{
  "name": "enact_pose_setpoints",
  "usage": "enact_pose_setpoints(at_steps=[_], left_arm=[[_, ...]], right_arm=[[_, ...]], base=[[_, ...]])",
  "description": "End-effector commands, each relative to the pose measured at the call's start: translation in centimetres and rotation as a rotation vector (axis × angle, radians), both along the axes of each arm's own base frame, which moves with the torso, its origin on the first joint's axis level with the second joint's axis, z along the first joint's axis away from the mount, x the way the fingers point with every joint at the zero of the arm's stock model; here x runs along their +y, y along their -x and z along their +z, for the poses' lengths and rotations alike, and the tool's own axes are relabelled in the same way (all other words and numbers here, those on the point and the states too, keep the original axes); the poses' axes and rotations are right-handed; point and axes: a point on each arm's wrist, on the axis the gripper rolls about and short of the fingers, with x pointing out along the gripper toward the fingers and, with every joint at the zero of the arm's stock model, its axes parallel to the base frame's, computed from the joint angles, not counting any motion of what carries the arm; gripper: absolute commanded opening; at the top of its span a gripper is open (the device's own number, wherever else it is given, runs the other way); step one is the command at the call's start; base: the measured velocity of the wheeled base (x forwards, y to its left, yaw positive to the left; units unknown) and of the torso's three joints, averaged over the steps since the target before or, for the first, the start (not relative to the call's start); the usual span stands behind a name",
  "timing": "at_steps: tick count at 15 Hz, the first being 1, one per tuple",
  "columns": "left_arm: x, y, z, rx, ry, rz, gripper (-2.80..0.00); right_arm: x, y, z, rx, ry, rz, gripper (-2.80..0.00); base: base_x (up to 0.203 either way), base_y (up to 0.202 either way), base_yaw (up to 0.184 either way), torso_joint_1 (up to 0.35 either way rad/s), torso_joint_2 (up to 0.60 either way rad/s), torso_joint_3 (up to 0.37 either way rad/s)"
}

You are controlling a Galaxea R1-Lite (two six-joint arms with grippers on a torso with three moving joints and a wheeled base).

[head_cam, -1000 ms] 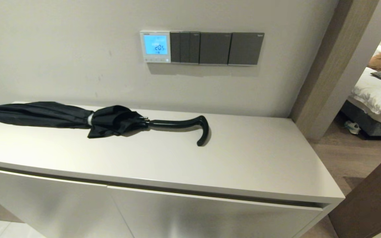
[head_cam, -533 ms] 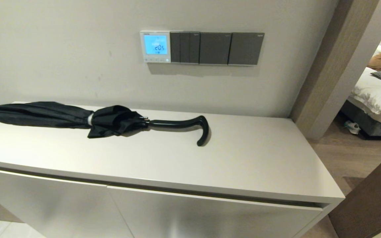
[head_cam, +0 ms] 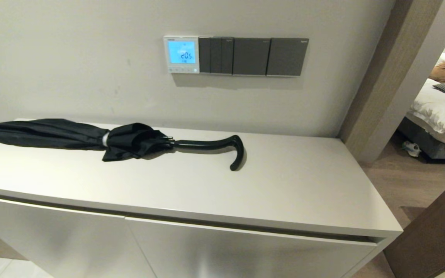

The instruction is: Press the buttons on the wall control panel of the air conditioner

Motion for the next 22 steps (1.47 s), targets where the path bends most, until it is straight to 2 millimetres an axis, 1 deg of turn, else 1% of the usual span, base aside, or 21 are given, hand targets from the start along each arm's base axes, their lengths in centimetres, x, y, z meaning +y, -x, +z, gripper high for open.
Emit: enact_pose_setpoints(at_steps=[1,22], left_arm=[[0.00,-0.02,-0.03,0.000,0.002,0.001,-2.80],[0.00,-0.02,-0.03,0.001,0.020,0.001,-2.80]], right_arm=[[0.00,-0.03,-0.08,0.004,0.001,0.000,-2.80],[0.00,-0.03,-0.08,0.004,0.001,-0.001,-2.80]], base=[[0.000,0.000,0.000,0.000,0.00,0.000],[0.000,0.000,0.000,0.000,0.00,0.000]])
